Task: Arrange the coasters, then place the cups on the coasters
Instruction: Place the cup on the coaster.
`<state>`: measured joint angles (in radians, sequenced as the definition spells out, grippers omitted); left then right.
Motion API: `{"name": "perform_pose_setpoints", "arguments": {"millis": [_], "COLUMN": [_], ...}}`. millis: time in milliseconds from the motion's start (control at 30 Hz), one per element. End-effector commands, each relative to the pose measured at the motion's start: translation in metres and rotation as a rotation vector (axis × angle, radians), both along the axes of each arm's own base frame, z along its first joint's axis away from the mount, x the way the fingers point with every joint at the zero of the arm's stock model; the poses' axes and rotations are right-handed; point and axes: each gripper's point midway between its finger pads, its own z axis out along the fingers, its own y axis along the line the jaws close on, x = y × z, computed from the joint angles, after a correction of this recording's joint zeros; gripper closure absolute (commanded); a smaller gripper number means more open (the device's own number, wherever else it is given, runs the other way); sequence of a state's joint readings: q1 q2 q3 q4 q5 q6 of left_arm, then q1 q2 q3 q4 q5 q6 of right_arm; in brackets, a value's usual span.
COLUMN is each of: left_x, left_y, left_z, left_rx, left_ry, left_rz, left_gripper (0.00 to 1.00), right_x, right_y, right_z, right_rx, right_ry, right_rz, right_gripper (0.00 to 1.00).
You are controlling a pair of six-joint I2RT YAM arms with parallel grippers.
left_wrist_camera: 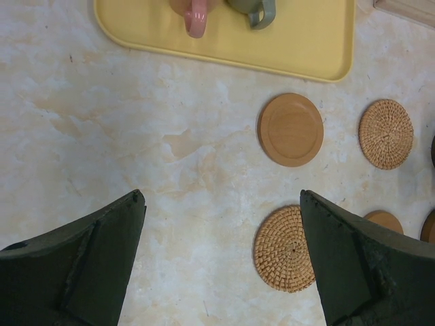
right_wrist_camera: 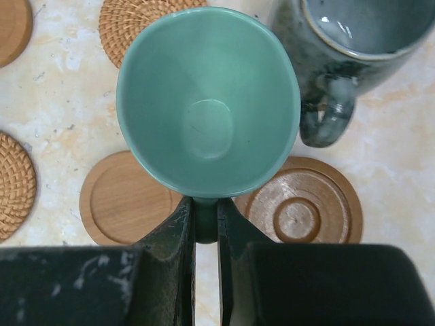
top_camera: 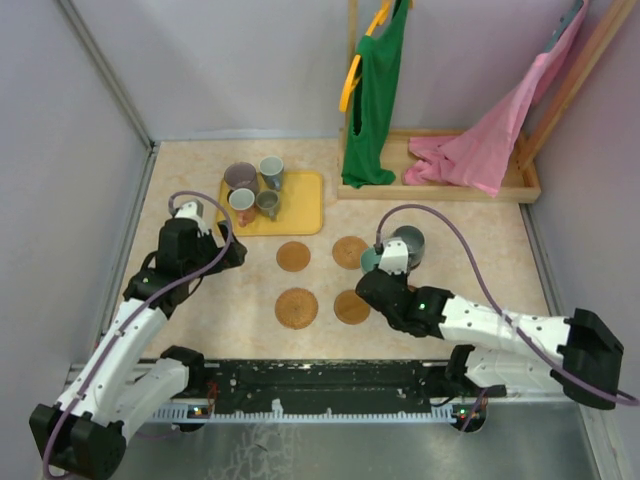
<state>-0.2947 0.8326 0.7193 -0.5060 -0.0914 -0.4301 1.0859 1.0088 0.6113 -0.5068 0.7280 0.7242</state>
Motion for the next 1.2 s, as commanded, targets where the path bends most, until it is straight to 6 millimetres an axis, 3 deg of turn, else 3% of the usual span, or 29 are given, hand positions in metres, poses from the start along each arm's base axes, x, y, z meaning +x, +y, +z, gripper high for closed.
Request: {"name": "perform_pose_setpoints", "arguments": {"millis": [0, 200, 400, 1167], "left_x": [-0.002, -0.005, -0.007, -0.007], "left_y": [0.004, 0.004, 0.005, 0.006], "left_z": [0.001, 0.001, 0.002, -0.003], "left_rx": [0.005, 0.000, 0.004, 0.013], "left_ry": [-0.006, -0.003, 0.003, 0.018], "left_rz": [0.011, 0.011, 0.014, 0.014], "left_gripper": [0.00, 0.00, 0.00, 0.00], "right_x": [0.030, 0.047, 0.060, 0.108], "right_y": [0.044, 0.068, 0.080, 0.080], "right_z": [0.041, 0.043, 0.037, 0.017], "right_rx": [0.149, 0.164, 0.164, 0.158], "right_ry": [-0.138, -0.183, -0.207, -0.247], "right_rz": [-0.015, -0.010, -0.032, -0.098], "right_gripper": [1.00, 1.00, 1.00, 1.00]}}
